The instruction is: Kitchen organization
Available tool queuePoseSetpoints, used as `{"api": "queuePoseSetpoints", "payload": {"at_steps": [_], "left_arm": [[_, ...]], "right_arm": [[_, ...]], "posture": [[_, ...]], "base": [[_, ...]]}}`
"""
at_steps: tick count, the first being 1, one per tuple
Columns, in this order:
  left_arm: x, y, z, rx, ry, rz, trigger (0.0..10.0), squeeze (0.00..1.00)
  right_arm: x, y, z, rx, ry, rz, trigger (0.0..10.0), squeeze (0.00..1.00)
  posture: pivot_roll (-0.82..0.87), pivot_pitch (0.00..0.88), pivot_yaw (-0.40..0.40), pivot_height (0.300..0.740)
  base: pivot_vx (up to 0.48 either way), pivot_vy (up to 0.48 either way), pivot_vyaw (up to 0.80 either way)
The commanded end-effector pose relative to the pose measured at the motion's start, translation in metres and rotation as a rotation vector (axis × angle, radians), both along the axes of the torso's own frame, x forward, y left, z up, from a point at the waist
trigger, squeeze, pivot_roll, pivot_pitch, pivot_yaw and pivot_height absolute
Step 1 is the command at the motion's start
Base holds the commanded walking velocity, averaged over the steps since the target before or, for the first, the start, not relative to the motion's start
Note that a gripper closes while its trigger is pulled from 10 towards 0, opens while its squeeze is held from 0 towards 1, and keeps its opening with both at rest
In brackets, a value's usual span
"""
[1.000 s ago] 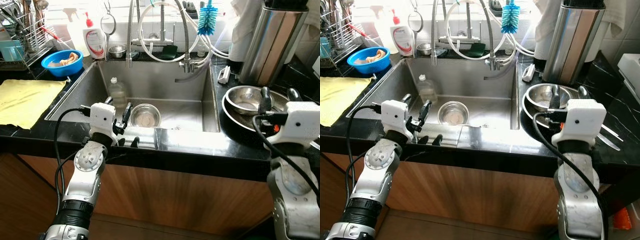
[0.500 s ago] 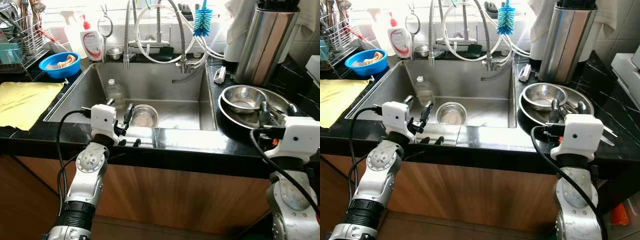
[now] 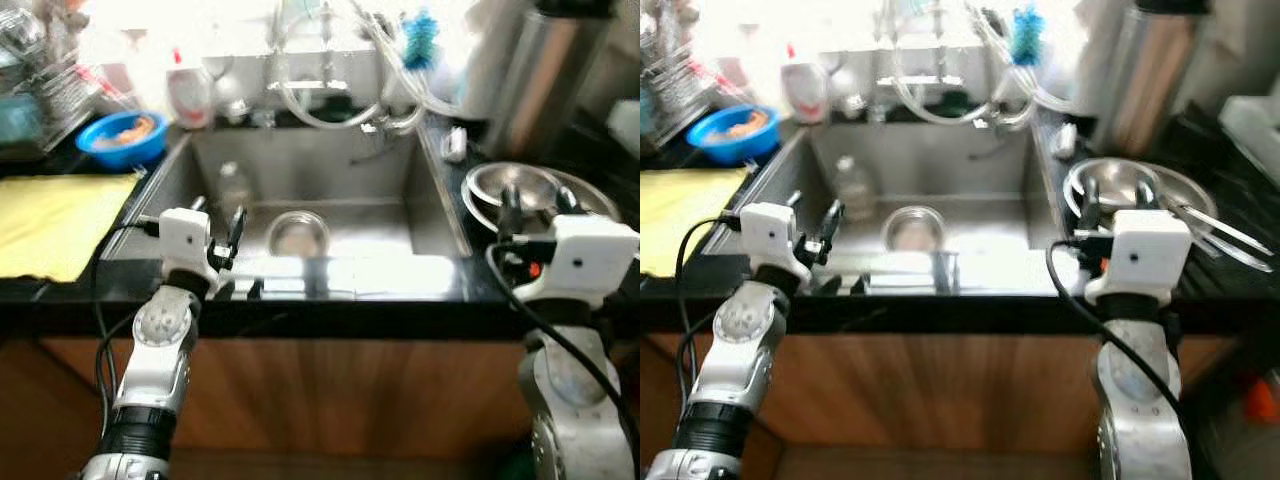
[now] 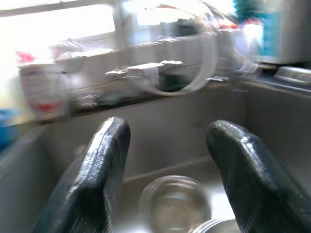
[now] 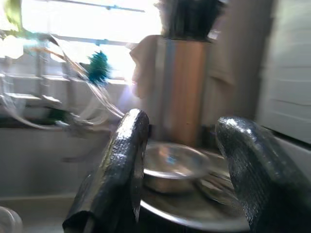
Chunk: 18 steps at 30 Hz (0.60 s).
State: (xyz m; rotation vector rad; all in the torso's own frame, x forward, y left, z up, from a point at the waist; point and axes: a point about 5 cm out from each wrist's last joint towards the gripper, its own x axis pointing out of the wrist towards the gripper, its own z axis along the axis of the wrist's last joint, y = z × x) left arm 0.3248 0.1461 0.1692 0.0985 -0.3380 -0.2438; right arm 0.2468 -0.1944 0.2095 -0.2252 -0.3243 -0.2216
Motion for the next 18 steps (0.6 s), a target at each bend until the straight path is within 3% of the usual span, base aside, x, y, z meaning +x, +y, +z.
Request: {"api": "queuePoseSetpoints", "payload": {"at_steps": [1, 11, 18], "left_arm": [[-0.001, 0.010, 0.004, 0.018, -0.018, 0.030, 10.0, 0.00], [-0.001, 0.007, 0.005, 0.049, -0.032, 0.020, 10.0, 0.00], [-0.001, 0.005, 0.004, 0.047, -0.026, 0.013, 10.0, 0.00]], "right_arm": [[0.001, 0.007, 0.004, -0.005, -0.025, 0.021, 10.0, 0.00], [-0.004, -0.002, 0.001, 0.009, -0.012, -0.017, 10.0, 0.00], [-0.009, -0.009, -0.005, 0.018, 0.019, -0.058, 10.0, 0.00]], "posture": [[-0.09, 0.000, 0.062, 0.740], [-0.09, 0.000, 0.065, 0.740], [-0.10, 0.000, 0.070, 0.740]], "base": [[0.000, 0.000, 0.00], [0.000, -0.032, 0.00], [0.000, -0.405, -0.72]]}}
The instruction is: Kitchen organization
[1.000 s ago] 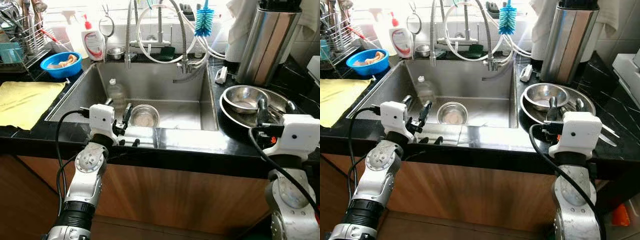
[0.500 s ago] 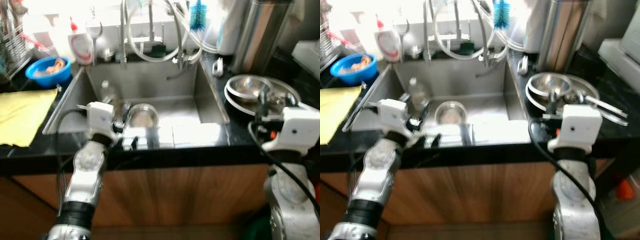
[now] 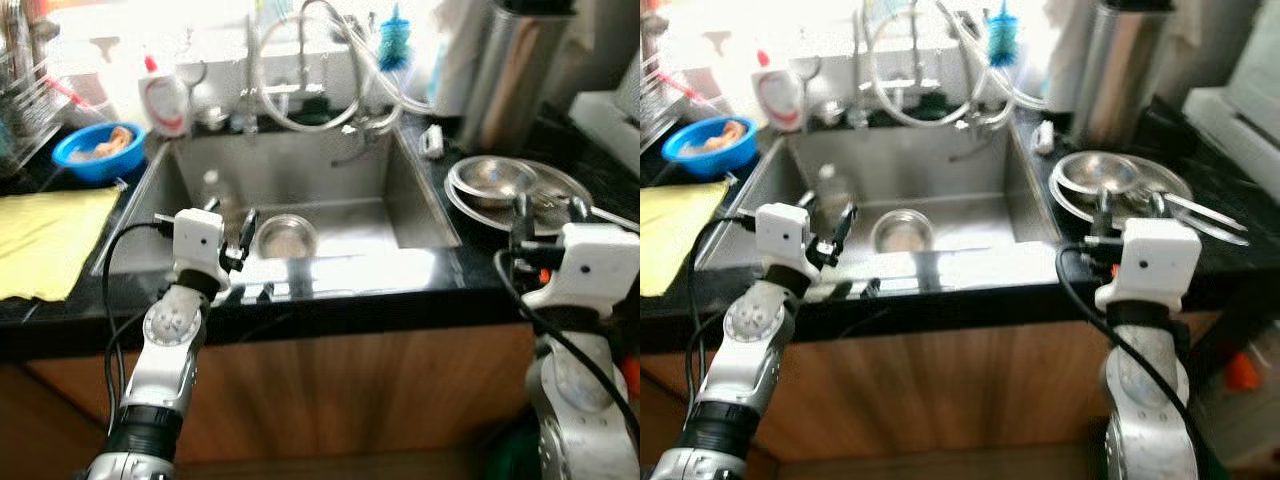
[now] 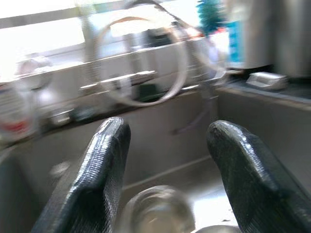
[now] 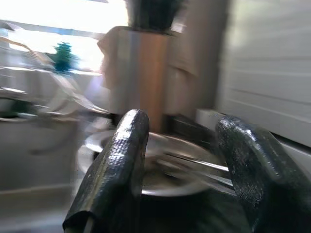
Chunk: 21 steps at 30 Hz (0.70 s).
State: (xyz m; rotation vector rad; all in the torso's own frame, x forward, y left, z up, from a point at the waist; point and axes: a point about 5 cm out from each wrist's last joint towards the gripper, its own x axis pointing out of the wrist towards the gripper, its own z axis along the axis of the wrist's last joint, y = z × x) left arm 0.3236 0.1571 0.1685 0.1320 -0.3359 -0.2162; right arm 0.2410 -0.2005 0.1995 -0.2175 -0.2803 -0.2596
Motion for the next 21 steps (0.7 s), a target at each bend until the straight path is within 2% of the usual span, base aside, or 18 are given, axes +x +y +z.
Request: {"api": "queuePoseSetpoints", "payload": {"at_steps": [1, 11, 21], "left_arm": [[0.0008, -0.0063, 0.0044, 0.008, -0.018, -0.020, 10.0, 0.00], [0.0003, -0.0060, 0.0040, 0.011, -0.017, -0.020, 10.0, 0.00], [-0.0003, -0.0080, 0.0032, 0.019, -0.017, -0.030, 10.0, 0.00]], "right_arm": [[-0.0028, -0.0023, 0.0055, -0.008, -0.024, -0.014, 10.0, 0.00], [-0.0018, -0.0019, 0.0054, -0.016, -0.026, -0.011, 10.0, 0.00], [-0.0017, -0.0102, 0.0044, -0.016, -0.013, -0.006, 10.0, 0.00]], "posture": [[-0.10, 0.000, 0.069, 0.740], [-0.10, 0.000, 0.070, 0.740], [-0.10, 0.000, 0.067, 0.740]], "base": [[0.000, 0.000, -0.65], [0.000, 0.000, -0.06], [0.000, 0.000, 0.00]]}}
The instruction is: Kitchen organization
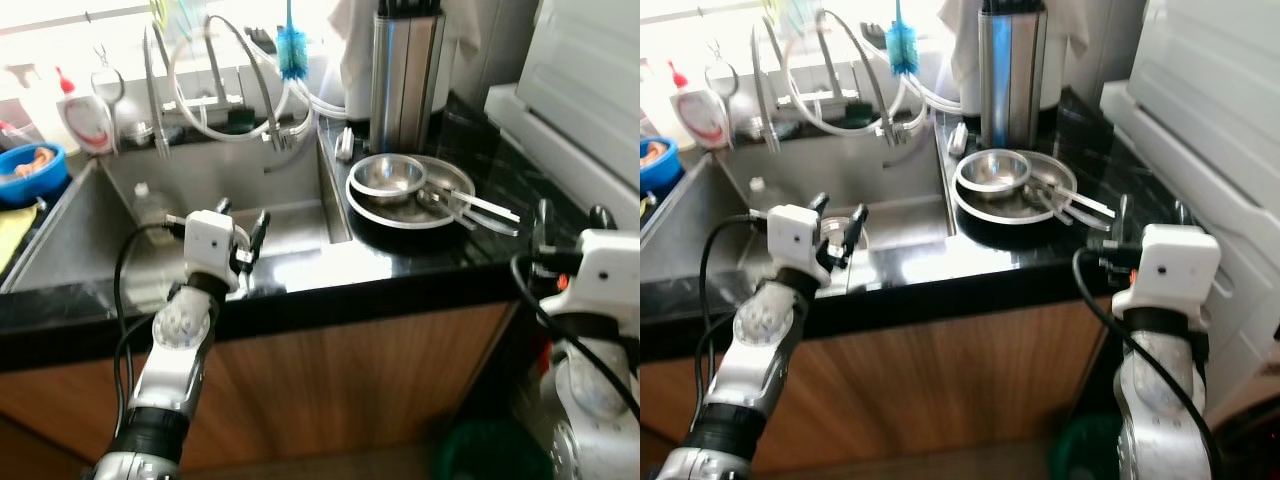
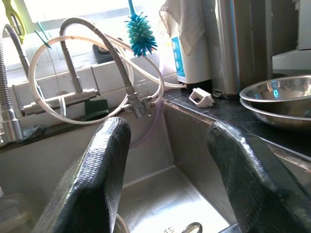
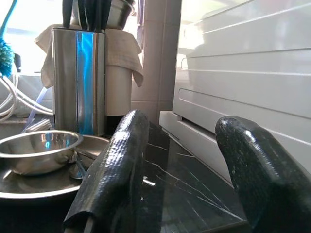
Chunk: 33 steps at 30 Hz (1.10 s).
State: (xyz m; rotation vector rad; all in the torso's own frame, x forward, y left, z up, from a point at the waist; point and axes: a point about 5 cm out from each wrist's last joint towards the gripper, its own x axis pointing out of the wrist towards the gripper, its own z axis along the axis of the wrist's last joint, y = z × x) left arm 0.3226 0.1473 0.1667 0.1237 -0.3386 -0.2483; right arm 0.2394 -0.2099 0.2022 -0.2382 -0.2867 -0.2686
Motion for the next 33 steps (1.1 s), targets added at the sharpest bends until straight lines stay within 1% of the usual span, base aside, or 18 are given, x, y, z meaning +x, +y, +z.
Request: {"api": "queuePoseSetpoints", "payload": {"at_steps": [1, 3, 5, 7, 8, 10, 11, 13, 18, 21, 27, 33], "left_arm": [[0.001, 0.002, 0.005, 0.022, -0.017, 0.003, 10.0, 0.00], [0.000, 0.002, 0.004, 0.023, -0.016, 0.003, 10.0, 0.00], [0.000, 0.001, 0.004, 0.022, -0.016, 0.003, 10.0, 0.00], [0.001, 0.001, 0.005, 0.021, -0.017, 0.003, 10.0, 0.00], [0.001, 0.001, 0.005, 0.021, -0.016, 0.004, 10.0, 0.00], [0.001, 0.001, 0.005, 0.023, -0.017, 0.003, 10.0, 0.00], [0.001, 0.001, 0.005, 0.023, -0.017, 0.003, 10.0, 0.00], [0.002, 0.002, 0.005, 0.022, -0.017, 0.005, 10.0, 0.00], [0.001, 0.003, 0.005, 0.024, -0.016, 0.009, 10.0, 0.00], [0.001, 0.003, 0.005, 0.025, -0.016, 0.009, 10.0, 0.00], [0.002, 0.003, 0.005, 0.025, -0.014, 0.008, 10.0, 0.00], [0.002, 0.003, 0.005, 0.025, -0.014, 0.009, 10.0, 0.00]], "right_arm": [[0.000, -0.002, 0.001, 0.016, -0.001, 0.010, 10.0, 0.00], [0.003, -0.005, -0.002, 0.064, 0.010, 0.042, 10.0, 0.00], [0.005, -0.008, -0.006, 0.102, 0.020, 0.046, 10.0, 0.00], [0.010, -0.011, -0.012, 0.187, 0.044, 0.064, 10.0, 0.00], [0.011, -0.011, -0.013, 0.197, 0.046, 0.062, 10.0, 0.00], [0.016, -0.011, -0.014, 0.248, 0.046, 0.083, 10.0, 0.00], [0.016, -0.011, -0.014, 0.248, 0.046, 0.083, 10.0, 0.00], [0.023, -0.008, -0.012, 0.287, 0.033, 0.128, 10.0, 0.00], [0.028, 0.001, -0.008, 0.293, 0.021, 0.194, 10.0, 0.00], [0.028, 0.003, -0.010, 0.298, 0.028, 0.200, 10.0, 0.00], [0.023, 0.006, -0.023, 0.313, 0.069, 0.176, 10.0, 0.00], [0.020, 0.005, -0.028, 0.335, 0.083, 0.144, 10.0, 0.00]], "posture": [[-0.10, 0.000, 0.067, 0.740], [-0.10, 0.000, 0.067, 0.740], [-0.10, 0.000, 0.067, 0.740], [-0.10, 0.000, 0.069, 0.740], [-0.10, 0.000, 0.070, 0.740], [-0.10, 0.000, 0.075, 0.740], [-0.10, 0.000, 0.075, 0.740], [-0.10, 0.000, 0.075, 0.740], [-0.10, 0.000, 0.074, 0.740], [-0.10, 0.000, 0.075, 0.740], [-0.09, 0.000, 0.075, 0.740], [-0.09, 0.000, 0.074, 0.740]], "base": [[0.000, 0.000, 0.00], [0.000, 0.000, 0.00], [0.000, 0.000, 0.00], [0.000, 0.000, 0.00], [0.000, 0.000, 0.00], [0.000, 0.000, 0.00], [0.000, 0.000, 0.00], [0.000, 0.000, 0.00], [0.000, 0.000, 0.00], [0.000, 0.000, 0.00], [0.000, 0.000, 0.00], [0.000, 0.000, 0.00]]}}
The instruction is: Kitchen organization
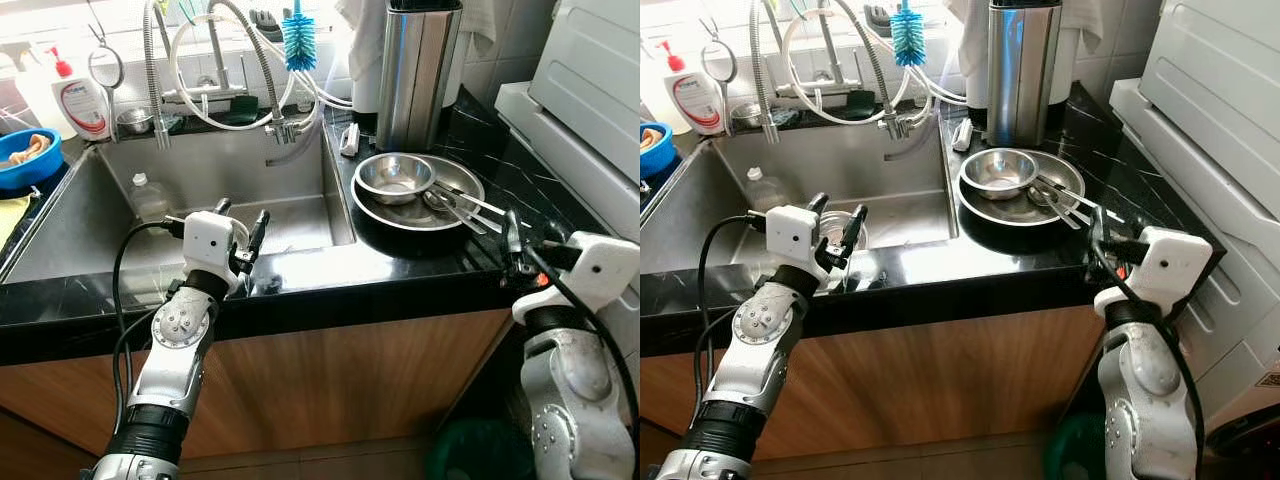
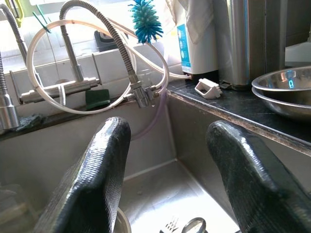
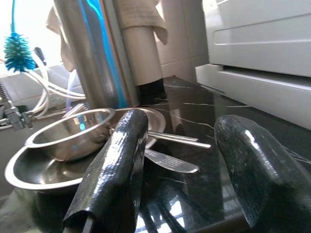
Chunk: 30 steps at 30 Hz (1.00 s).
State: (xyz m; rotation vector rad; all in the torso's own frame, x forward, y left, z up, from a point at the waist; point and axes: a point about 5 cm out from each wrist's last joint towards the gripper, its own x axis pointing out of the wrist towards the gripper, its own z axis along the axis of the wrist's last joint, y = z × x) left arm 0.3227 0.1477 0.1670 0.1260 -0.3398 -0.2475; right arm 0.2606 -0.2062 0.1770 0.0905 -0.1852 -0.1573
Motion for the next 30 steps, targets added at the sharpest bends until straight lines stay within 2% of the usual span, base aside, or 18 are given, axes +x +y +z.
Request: {"api": "queuePoseSetpoints", "payload": {"at_steps": [1, 11, 14, 17, 20, 25, 30], "left_arm": [[0.001, 0.003, 0.005, 0.023, -0.013, 0.008, 10.0, 0.00], [0.001, 0.003, 0.005, 0.024, -0.015, 0.007, 10.0, 0.00], [0.001, 0.003, 0.006, 0.039, -0.022, 0.002, 10.0, 0.00], [0.002, 0.003, 0.006, 0.048, -0.024, -0.003, 10.0, 0.00], [0.001, 0.003, 0.006, 0.047, -0.026, -0.003, 10.0, 0.00], [0.001, 0.002, 0.007, 0.049, -0.027, -0.006, 10.0, 0.00], [0.001, 0.002, 0.007, 0.054, -0.028, -0.007, 10.0, 0.00]], "right_arm": [[-0.001, 0.001, -0.005, 0.012, 0.017, -0.001, 10.0, 0.00], [0.000, 0.004, -0.011, 0.047, 0.030, 0.004, 10.0, 0.00], [-0.001, 0.006, -0.016, 0.087, 0.039, -0.002, 10.0, 0.00], [0.000, 0.005, -0.018, 0.193, 0.036, -0.029, 10.0, 0.00], [0.001, 0.005, -0.018, 0.239, 0.023, -0.037, 10.0, 0.00], [0.002, 0.007, -0.017, 0.244, 0.018, -0.027, 10.0, 0.00], [0.004, 0.005, -0.019, 0.292, 0.018, -0.046, 10.0, 0.00]], "posture": [[-0.09, 0.000, 0.074, 0.740], [-0.09, 0.000, 0.077, 0.740], [-0.08, 0.000, 0.078, 0.740], [-0.08, 0.000, 0.079, 0.740], [-0.08, 0.000, 0.079, 0.740], [-0.08, 0.000, 0.079, 0.740], [-0.08, 0.000, 0.080, 0.740]], "base": [[0.000, 0.000, 0.00], [0.000, 0.000, 0.00], [0.000, 0.000, 0.00], [0.000, 0.000, 0.00], [0.000, 0.000, 0.00], [0.000, 0.000, 0.00], [0.000, 0.000, 0.00]]}}
